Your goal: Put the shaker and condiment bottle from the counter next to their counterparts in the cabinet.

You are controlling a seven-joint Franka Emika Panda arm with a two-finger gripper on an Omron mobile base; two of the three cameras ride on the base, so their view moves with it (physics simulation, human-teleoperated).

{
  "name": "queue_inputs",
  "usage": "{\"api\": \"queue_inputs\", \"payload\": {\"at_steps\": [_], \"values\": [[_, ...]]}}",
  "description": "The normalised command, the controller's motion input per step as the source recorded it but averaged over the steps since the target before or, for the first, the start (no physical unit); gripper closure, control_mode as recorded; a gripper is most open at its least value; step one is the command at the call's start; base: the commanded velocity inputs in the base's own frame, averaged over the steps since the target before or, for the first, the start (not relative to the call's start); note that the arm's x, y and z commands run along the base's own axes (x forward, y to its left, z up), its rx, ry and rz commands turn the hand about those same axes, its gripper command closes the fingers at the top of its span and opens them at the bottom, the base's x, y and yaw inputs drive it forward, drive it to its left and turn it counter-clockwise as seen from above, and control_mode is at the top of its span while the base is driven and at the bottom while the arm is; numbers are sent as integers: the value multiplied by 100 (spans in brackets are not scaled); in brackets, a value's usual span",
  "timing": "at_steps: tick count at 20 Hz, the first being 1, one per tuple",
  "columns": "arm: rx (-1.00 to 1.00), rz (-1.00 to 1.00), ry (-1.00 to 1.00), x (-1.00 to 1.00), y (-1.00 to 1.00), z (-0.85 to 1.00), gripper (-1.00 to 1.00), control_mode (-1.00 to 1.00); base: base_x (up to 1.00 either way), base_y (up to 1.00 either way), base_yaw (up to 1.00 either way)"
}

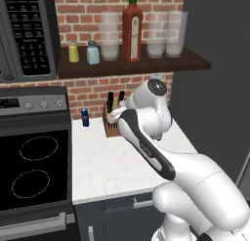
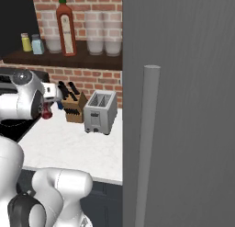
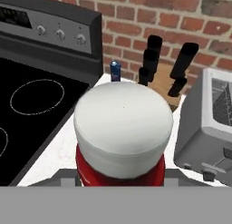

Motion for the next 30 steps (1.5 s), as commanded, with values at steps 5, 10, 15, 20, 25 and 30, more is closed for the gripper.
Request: {"api": "queue_inputs", "payload": {"at_steps": [5,10,15,20,25,30], "values": [[0,-16,-6,-6,0,30,100,-100,0,0,0],[0,-11,-7,-5,0,41,100,-100,0,0,0],[4,-12,-6,-10,-6,65,100,-100,0,0,0],[8,-15,-6,-9,-18,81,100,-100,0,0,0],[12,-17,-3,-10,-24,84,100,-100,0,0,0],[13,-17,-2,-12,-29,84,100,-100,0,0,0]]}}
